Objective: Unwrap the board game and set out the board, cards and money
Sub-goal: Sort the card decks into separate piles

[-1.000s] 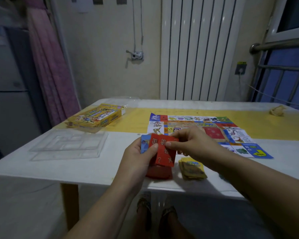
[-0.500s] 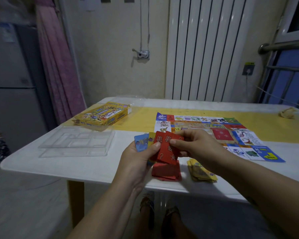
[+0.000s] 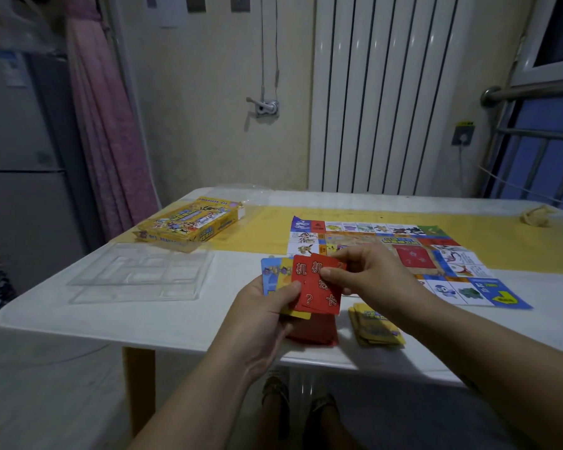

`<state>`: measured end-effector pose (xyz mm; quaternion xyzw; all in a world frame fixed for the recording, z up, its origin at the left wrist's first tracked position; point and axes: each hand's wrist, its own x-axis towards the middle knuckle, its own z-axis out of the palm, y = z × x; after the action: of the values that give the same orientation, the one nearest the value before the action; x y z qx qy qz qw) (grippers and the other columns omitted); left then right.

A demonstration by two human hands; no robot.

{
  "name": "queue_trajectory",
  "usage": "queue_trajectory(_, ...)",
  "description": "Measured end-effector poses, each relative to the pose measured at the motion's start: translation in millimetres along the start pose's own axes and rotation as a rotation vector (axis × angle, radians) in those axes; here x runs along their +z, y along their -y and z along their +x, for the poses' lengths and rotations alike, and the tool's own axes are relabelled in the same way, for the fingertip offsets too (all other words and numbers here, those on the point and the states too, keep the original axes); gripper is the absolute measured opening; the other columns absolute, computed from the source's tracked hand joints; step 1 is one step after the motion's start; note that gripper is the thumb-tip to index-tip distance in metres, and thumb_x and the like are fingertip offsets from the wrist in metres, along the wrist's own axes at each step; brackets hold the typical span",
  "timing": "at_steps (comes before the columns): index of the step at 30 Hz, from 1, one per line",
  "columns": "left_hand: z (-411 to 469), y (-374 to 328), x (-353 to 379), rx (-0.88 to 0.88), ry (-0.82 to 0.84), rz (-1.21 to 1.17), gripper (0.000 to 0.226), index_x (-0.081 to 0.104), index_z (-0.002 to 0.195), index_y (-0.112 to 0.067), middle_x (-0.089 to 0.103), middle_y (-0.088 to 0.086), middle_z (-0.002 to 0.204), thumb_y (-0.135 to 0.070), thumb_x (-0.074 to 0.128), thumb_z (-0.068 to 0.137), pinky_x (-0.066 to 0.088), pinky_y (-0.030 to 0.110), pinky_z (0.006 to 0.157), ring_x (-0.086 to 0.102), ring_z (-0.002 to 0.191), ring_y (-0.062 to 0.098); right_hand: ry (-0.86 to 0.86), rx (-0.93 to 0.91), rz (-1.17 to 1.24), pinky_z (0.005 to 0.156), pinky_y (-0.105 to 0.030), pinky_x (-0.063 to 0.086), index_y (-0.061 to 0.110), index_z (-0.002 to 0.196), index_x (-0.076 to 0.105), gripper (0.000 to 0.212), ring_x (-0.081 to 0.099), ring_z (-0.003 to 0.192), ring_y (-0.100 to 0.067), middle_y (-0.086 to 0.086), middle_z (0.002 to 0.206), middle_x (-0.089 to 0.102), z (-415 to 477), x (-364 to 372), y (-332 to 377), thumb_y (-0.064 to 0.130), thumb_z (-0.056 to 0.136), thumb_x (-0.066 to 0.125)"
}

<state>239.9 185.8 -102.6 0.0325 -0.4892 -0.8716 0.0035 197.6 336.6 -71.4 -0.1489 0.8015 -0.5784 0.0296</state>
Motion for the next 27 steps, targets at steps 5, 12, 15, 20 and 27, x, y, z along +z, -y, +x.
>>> queue_trajectory(5, 1.7, -1.0, 0.8, 0.049, -0.055, -0.030, 0.021, 0.062, 0.103, -0.001, 0.072, 0.017, 0.088, 0.005, 0.060, 0.082, 0.057, 0.029, 0.055, 0.070, 0.070, 0.022, 0.000, 0.003, 0.037, 0.065, -0.022, 0.053, 0.019, 0.097, 0.067, 0.013, 0.063, 0.061, 0.002, 0.000, 0.085, 0.070, -1.8, 0.4, 4.1, 0.014, 0.085, 0.067)
queue_trajectory(12, 2.7, -3.2, 2.6, 0.044, -0.124, -0.034, 0.015, 0.062, 0.094, -0.001, 0.072, 0.013, 0.073, 0.005, 0.063, 0.080, 0.053, 0.024, 0.047, 0.069, 0.059, 0.019, 0.060, -0.037, -0.019, 0.068, -0.020, 0.055, 0.017, 0.115, 0.065, 0.030, 0.068, 0.082, -0.007, 0.001, 0.095, 0.070, 2.4, 3.9, 11.0, 0.006, 0.087, 0.064)
queue_trajectory(15, 6.2, -7.8, -2.9, 0.067, -0.169, -0.042, 0.005, 0.063, 0.088, -0.002, 0.071, 0.009, 0.068, 0.001, 0.062, 0.084, 0.052, 0.020, 0.048, 0.068, 0.055, 0.012, 0.007, -0.033, -0.028, 0.052, -0.010, 0.045, 0.013, 0.115, 0.064, 0.029, 0.061, 0.060, 0.006, 0.003, 0.085, 0.067, 7.4, 3.8, 11.3, 0.007, 0.086, 0.065)
queue_trajectory(20, 13.6, -19.7, -28.0, -0.036, -0.255, -0.238, 0.016, 0.059, 0.094, 0.003, 0.067, 0.013, 0.079, -0.003, 0.044, 0.096, 0.054, 0.030, 0.062, 0.065, 0.070, 0.017, 0.069, 0.090, -0.178, 0.057, -0.011, 0.046, 0.017, 0.121, 0.063, 0.034, 0.061, 0.080, 0.000, -0.001, 0.103, 0.069, 8.3, 7.8, -5.4, 0.014, 0.087, 0.066)
queue_trajectory(27, 5.0, -16.9, -31.6, -0.033, -0.150, -0.104, 0.025, 0.055, 0.110, 0.010, 0.071, 0.020, 0.091, 0.006, 0.034, 0.096, 0.057, 0.031, 0.061, 0.070, 0.080, 0.023, -0.086, -0.081, -0.818, 0.097, -0.037, 0.041, 0.035, 0.119, 0.063, 0.040, 0.050, 0.113, -0.013, 0.009, 0.119, 0.059, 5.6, 20.9, -20.8, 0.043, 0.080, 0.070)
